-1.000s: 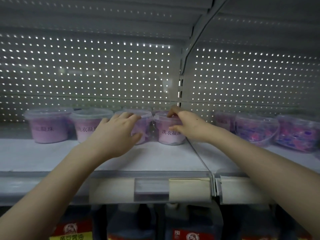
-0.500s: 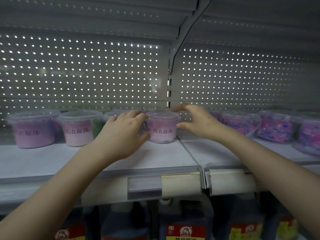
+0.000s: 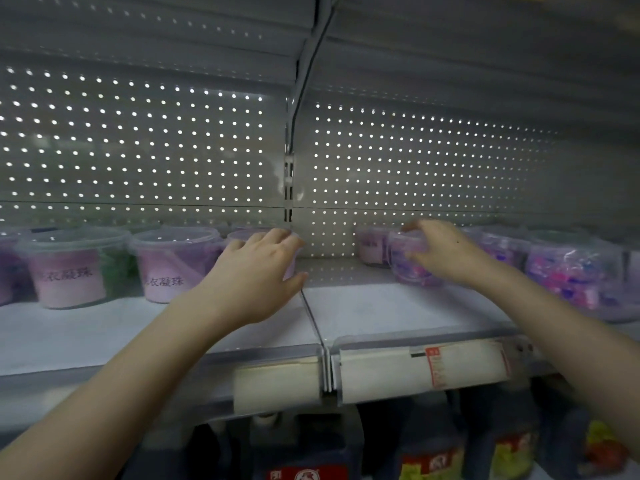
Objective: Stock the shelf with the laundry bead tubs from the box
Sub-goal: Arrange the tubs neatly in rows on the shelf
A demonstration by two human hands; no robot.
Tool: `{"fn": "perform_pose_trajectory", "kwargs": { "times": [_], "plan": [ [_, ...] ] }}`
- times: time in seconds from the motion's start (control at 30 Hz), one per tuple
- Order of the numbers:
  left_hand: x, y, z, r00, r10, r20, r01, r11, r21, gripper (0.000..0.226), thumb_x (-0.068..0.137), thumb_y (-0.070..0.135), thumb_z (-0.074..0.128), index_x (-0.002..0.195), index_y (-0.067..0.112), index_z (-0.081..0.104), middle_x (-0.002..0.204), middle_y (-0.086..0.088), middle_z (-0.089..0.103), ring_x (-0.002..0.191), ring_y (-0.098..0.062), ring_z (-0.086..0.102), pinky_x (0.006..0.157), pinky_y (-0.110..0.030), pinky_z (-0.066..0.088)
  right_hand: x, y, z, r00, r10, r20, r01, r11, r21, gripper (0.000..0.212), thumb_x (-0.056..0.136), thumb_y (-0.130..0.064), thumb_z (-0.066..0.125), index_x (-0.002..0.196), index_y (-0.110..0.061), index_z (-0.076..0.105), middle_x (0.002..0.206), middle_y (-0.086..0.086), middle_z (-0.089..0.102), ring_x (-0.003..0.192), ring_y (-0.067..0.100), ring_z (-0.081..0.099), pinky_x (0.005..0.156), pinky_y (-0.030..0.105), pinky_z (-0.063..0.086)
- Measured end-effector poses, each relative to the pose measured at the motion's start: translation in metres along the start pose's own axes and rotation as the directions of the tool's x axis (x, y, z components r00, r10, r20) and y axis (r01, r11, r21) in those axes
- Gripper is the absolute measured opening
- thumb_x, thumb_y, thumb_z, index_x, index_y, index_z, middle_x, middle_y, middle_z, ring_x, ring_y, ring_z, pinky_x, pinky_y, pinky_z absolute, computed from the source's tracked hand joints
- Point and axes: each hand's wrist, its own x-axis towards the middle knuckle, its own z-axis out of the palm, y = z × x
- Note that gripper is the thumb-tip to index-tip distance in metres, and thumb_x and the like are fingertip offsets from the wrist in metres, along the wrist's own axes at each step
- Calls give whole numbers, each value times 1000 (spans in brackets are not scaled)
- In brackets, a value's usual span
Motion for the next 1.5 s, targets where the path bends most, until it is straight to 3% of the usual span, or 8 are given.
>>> {"fn": "perform_pose_trajectory", "kwargs": {
  "times": [0.17,0.57,0.8,0.9,1.03,1.2,1.33,1.5],
  "plan": [
    [8,9,5,1000,-10,9,10,1000,0,51,95,48,38,141,27,32,146,7,34,131,-20,38,104,-38,30,3,25,4,999,34,-7,-34,999,22,33,84,-16,64,116,-17,61,118,9,64,108,29,59,89,42,49],
    [8,6,6,998,-60,1,60,998,-3,48,95,46,39,139,29,34,146,7,34,130,-21,39,103,-36,31,-3,-14,4,990,-139,-32,142,981,129,29,81,-27,71,109,-23,66,117,1,66,111,23,59,94,38,46],
    [6,0,5,997,-74,-19,74,997,-28,51,95,46,39,142,30,31,148,10,33,130,-21,40,103,-35,30,-1,-46,-2,964,-266,-6,248,889,384,51,66,-28,84,113,-18,67,104,-10,64,96,8,59,80,18,46],
    [5,-1,6,997,-75,-23,74,997,-32,51,95,46,39,142,30,30,148,9,33,130,-21,39,103,-35,29,2,-27,-1,956,-273,106,204,881,426,65,63,-20,86,123,-19,61,113,-10,65,103,10,62,92,31,51],
    [5,-1,7,997,-69,-26,68,997,-34,51,95,46,39,142,30,30,146,8,35,130,-20,40,103,-35,29,4,-20,4,965,-253,73,208,901,380,43,79,-13,74,120,-18,64,115,-7,65,106,13,62,96,33,48],
    [5,-3,6,996,-80,-26,79,996,-38,51,94,46,39,142,30,30,146,8,35,129,-21,40,103,-36,30,4,-44,0,984,-178,3,178,978,-112,33,89,-41,58,117,-23,63,112,3,67,109,25,57,100,34,36],
    [4,-6,6,997,-79,-13,78,996,-42,52,94,46,39,143,31,29,147,8,33,131,-20,38,104,-36,30,18,-57,7,975,-223,28,215,961,173,21,89,-23,61,106,-17,71,110,3,69,107,22,61,96,36,45],
    [4,-8,7,997,-78,-16,78,996,-42,51,94,46,38,143,30,29,147,7,33,131,-21,39,103,-36,31,19,-38,2,964,-239,116,202,943,265,44,86,-1,55,127,-16,58,130,0,59,120,16,54,102,31,42]
  ]
}}
